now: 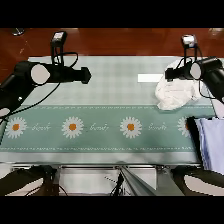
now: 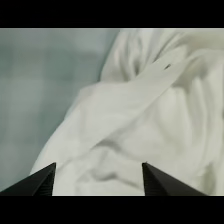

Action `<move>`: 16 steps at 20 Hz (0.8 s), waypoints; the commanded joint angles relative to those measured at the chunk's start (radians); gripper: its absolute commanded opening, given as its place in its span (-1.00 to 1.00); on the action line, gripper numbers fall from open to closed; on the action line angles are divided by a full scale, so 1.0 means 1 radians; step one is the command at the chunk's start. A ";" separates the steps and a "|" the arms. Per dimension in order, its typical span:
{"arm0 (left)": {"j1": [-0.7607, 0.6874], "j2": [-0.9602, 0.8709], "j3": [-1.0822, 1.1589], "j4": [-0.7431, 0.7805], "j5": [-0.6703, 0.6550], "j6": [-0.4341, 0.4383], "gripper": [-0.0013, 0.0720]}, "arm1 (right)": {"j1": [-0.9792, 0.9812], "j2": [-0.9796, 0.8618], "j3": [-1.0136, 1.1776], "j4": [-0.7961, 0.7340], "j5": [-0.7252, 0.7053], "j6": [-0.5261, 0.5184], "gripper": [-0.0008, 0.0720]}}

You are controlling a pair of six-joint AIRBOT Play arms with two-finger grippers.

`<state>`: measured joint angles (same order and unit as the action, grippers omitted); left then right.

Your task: Fold the shirts.

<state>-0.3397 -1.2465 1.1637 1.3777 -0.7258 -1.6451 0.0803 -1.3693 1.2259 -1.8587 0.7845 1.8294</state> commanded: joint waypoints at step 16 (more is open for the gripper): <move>0.124 -0.081 0.019 0.007 -0.193 0.013 0.95 | -0.327 -0.359 0.263 0.456 0.261 -0.238 -0.90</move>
<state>-0.2508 -1.3331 1.1702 1.3842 -0.8120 -1.6402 -0.2451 -1.7359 1.4273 -1.5070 0.9131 1.7008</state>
